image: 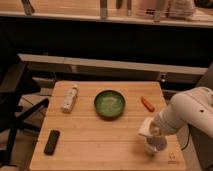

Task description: Place the white sponge in the ceramic cup

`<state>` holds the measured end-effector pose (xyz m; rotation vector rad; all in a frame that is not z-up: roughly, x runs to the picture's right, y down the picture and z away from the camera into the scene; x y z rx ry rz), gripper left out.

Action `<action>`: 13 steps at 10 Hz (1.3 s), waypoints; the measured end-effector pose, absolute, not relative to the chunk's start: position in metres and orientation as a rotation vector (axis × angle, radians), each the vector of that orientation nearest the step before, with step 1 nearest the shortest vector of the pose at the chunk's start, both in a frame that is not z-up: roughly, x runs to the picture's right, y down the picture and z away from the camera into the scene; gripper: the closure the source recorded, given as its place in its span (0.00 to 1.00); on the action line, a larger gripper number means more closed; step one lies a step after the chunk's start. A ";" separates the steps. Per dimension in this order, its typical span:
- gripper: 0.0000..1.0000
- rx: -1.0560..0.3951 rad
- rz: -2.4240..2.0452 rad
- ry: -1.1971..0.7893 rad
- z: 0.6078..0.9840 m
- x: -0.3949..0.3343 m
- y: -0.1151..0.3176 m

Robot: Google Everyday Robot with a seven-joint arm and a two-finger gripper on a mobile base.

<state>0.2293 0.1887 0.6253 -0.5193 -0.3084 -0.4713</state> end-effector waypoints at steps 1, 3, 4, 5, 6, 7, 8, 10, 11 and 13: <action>1.00 -0.519 -0.470 -0.305 0.625 0.230 0.189; 1.00 -0.518 -0.469 -0.301 0.623 0.232 0.190; 1.00 -0.517 -0.467 -0.299 0.622 0.233 0.190; 1.00 -0.517 -0.464 -0.296 0.622 0.234 0.190; 1.00 -0.515 -0.462 -0.294 0.621 0.235 0.190; 1.00 -0.514 -0.456 -0.291 0.621 0.238 0.190; 1.00 -0.514 -0.451 -0.289 0.620 0.240 0.190; 0.99 -0.513 -0.450 -0.287 0.620 0.241 0.191; 0.95 -0.511 -0.450 -0.285 0.620 0.241 0.190; 0.87 -0.510 -0.446 -0.283 0.619 0.243 0.189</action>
